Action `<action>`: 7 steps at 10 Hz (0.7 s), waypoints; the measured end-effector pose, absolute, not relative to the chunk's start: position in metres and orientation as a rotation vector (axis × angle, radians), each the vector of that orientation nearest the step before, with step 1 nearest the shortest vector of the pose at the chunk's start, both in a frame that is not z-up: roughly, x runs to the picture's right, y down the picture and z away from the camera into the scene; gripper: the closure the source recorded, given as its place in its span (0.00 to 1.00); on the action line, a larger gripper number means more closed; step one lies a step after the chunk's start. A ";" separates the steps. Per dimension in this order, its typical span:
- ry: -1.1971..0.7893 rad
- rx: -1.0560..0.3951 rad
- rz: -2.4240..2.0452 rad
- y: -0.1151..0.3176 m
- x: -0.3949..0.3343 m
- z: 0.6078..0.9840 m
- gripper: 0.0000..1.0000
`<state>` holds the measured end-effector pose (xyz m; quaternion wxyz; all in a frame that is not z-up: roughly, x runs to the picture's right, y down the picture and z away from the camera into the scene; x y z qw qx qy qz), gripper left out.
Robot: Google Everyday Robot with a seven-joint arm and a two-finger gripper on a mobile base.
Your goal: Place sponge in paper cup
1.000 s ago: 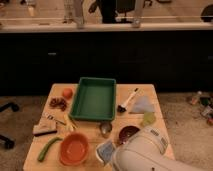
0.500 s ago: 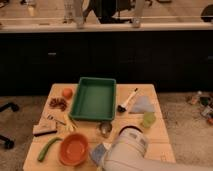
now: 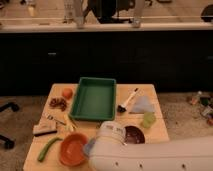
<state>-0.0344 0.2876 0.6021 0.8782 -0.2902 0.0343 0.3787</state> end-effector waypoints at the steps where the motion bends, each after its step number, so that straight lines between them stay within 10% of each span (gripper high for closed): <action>1: 0.088 -0.605 0.788 0.287 -0.033 0.609 0.87; 7: 0.138 -0.587 0.800 0.276 -0.017 0.633 0.87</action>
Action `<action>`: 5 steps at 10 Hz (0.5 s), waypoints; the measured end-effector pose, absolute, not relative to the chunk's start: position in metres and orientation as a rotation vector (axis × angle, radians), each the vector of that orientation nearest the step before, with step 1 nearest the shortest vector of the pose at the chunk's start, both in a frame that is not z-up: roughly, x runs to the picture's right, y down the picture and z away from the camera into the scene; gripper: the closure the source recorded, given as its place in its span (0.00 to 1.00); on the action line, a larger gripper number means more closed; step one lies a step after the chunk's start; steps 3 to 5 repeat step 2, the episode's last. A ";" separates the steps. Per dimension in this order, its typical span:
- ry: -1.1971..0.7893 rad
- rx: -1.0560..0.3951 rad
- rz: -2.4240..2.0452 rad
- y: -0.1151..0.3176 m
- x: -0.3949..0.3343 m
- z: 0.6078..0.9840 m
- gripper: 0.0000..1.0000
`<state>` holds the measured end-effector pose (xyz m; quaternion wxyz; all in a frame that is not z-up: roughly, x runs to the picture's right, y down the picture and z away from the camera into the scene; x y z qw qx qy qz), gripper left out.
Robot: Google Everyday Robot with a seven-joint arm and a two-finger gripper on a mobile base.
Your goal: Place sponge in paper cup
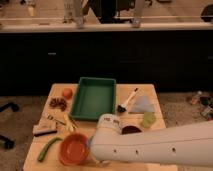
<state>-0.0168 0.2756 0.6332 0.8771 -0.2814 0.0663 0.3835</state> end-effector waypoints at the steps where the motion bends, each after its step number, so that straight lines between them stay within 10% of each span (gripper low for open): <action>1: 0.147 -0.584 0.800 0.275 -0.014 0.636 0.87; 5: 0.152 -0.582 0.800 0.274 -0.012 0.638 0.87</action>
